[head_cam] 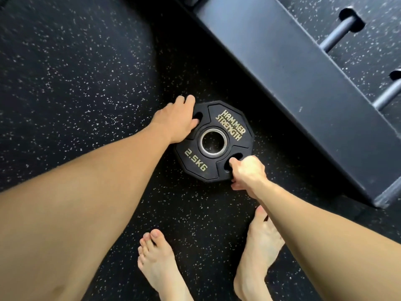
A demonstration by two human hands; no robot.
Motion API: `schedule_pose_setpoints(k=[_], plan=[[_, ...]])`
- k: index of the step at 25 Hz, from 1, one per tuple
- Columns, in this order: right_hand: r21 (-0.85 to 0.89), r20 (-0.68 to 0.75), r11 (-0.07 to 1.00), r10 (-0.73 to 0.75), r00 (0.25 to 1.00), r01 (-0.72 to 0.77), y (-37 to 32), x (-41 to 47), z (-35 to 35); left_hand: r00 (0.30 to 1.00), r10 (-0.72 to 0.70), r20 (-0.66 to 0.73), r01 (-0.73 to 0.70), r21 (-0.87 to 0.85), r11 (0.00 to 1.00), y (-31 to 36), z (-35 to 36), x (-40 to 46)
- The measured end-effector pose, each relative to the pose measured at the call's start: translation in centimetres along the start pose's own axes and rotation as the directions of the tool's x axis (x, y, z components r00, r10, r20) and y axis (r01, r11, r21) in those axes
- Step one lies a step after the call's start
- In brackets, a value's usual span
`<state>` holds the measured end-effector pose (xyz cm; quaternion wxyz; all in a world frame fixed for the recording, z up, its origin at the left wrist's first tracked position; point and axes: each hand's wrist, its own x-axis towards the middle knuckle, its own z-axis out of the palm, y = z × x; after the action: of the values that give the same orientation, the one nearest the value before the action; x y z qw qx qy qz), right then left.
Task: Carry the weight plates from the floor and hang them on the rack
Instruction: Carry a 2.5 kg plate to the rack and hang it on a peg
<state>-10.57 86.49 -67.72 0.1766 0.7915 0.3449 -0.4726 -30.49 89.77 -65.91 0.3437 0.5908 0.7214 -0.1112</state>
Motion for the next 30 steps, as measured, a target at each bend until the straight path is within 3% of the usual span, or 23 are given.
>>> schedule_pose_setpoints(k=[3,5,8,10,12,17,21,26,30], plan=[[0.111,0.026,0.994,0.012,1.000,-0.015,-0.2,-0.1,-0.4,0.999,-0.050,0.007,0.049,0.085,0.995,1.3,0.0,0.5],[0.214,0.013,0.977,0.002,1.000,-0.004,0.1,-0.7,-1.0,0.998,-0.062,0.026,0.061,0.056,0.997,1.4,-0.2,-0.5],[0.193,-0.044,0.973,-0.121,0.992,0.127,0.8,-2.9,-2.6,0.982,-0.168,0.079,0.180,-0.163,0.970,0.6,-1.1,-4.4],[0.149,-0.022,0.967,-0.205,0.979,0.206,1.0,-5.5,-4.4,0.950,-0.294,0.105,0.311,-0.406,0.860,0.4,-2.0,-8.0],[0.104,0.006,0.957,-0.271,0.963,0.269,1.1,-9.4,-6.7,0.931,-0.345,0.122,0.357,-0.507,0.784,0.9,-4.2,-12.4],[0.127,0.049,0.936,-0.336,0.941,0.328,1.8,-22.0,-12.6,0.953,-0.301,0.045,0.281,-0.507,0.815,3.5,-11.6,-23.6],[0.223,0.019,0.891,-0.410,0.912,0.396,2.5,-32.7,-18.1,0.960,-0.281,0.020,0.207,-0.726,0.656,6.4,-18.8,-32.8],[0.302,-0.110,0.797,-0.517,0.849,0.524,2.5,-46.8,-25.3,0.929,-0.358,-0.099,0.108,-0.850,0.515,10.8,-28.1,-44.3],[0.418,-0.153,0.681,-0.600,0.785,0.602,3.2,-58.0,-30.2,0.897,-0.373,-0.237,-0.072,-0.911,0.406,13.9,-35.5,-53.0]])
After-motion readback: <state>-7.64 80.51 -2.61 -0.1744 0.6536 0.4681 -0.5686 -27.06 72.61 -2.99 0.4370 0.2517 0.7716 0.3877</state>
